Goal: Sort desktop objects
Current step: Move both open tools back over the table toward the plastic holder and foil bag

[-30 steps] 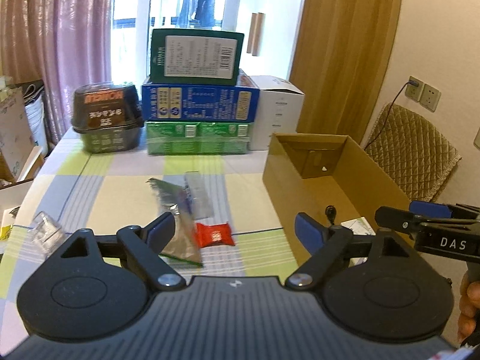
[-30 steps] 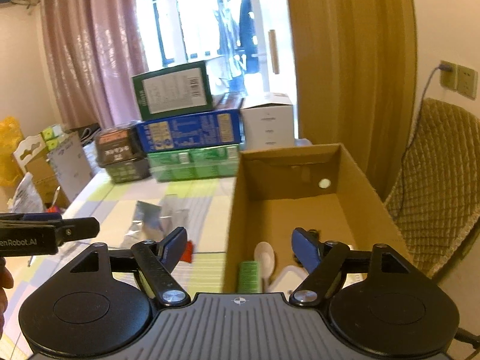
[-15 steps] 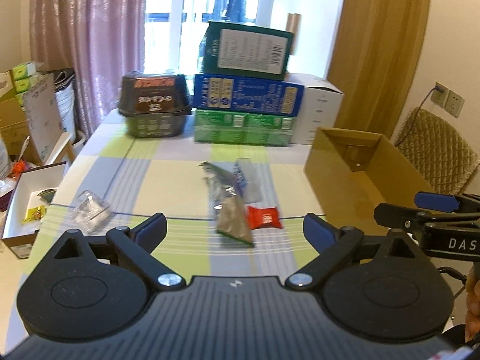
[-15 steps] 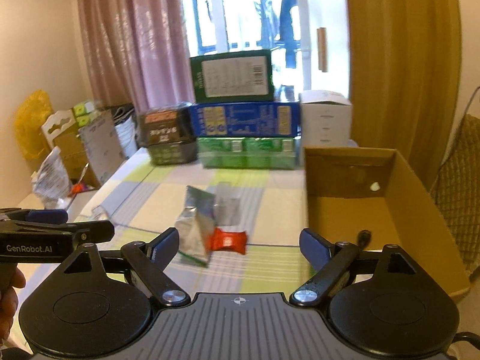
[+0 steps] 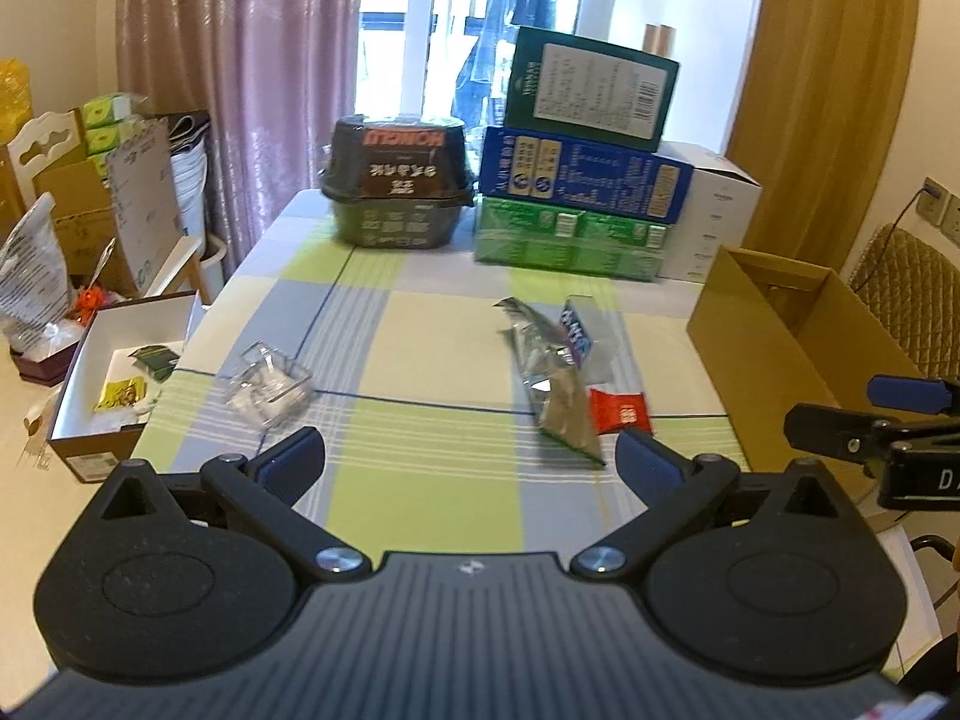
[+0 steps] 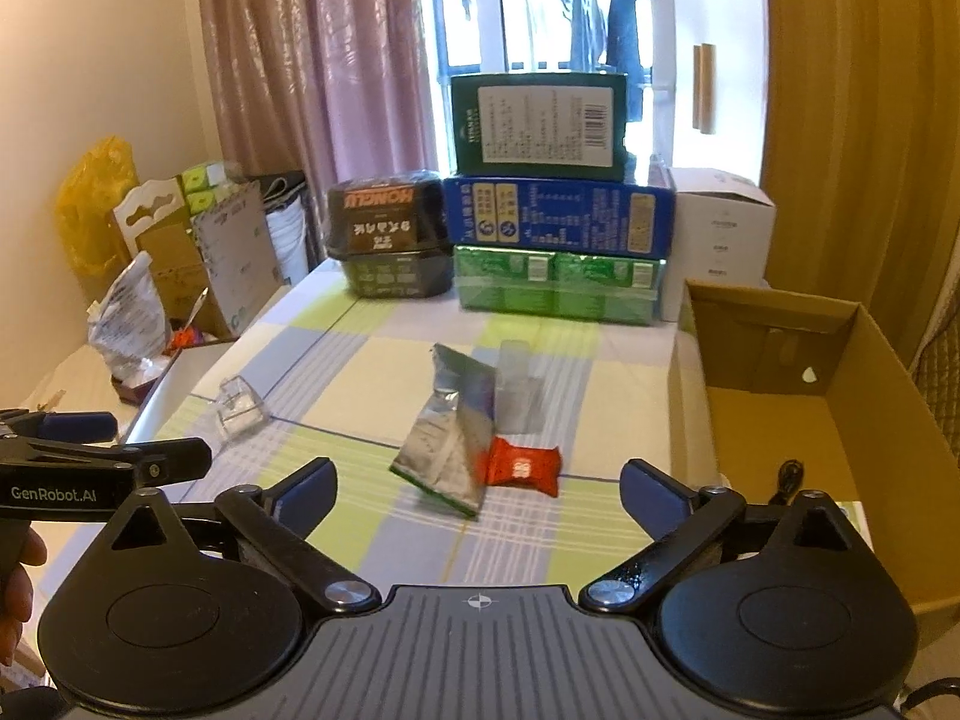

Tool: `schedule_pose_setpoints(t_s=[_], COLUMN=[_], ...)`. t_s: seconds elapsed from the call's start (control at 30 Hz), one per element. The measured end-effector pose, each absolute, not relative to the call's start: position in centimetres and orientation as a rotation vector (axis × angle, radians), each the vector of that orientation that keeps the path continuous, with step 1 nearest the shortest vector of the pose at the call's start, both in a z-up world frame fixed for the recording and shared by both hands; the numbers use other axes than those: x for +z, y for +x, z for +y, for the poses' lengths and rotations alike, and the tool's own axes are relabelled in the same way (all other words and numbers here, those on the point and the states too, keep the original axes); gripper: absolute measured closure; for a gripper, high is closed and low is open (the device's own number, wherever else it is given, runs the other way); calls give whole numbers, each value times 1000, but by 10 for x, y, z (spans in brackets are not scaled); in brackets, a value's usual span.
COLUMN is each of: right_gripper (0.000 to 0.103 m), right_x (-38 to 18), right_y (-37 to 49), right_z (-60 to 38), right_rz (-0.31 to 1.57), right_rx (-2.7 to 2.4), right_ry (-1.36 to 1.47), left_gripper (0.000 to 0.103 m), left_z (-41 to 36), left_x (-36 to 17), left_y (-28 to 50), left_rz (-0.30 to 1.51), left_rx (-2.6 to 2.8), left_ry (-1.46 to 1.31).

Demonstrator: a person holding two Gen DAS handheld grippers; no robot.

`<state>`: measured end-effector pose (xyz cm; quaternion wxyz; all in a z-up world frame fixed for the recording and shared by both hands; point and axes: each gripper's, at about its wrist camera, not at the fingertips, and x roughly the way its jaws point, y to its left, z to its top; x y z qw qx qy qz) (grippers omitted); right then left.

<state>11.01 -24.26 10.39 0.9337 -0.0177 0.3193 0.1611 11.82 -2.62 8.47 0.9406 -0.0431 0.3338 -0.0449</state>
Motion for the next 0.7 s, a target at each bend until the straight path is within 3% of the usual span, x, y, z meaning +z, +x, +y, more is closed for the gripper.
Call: schedule_pose_setpoints(t_s=[0.7], right_gripper=[2], right_x=[47], right_y=[142], right_z=[-225], right_rz=[734], right_rx=[343], right_ry=[-20], left_gripper=[2], left_z=[61], left_x=[39], left_y=[133], left_rz=[747], left_rx=[34], left_ry=[-60])
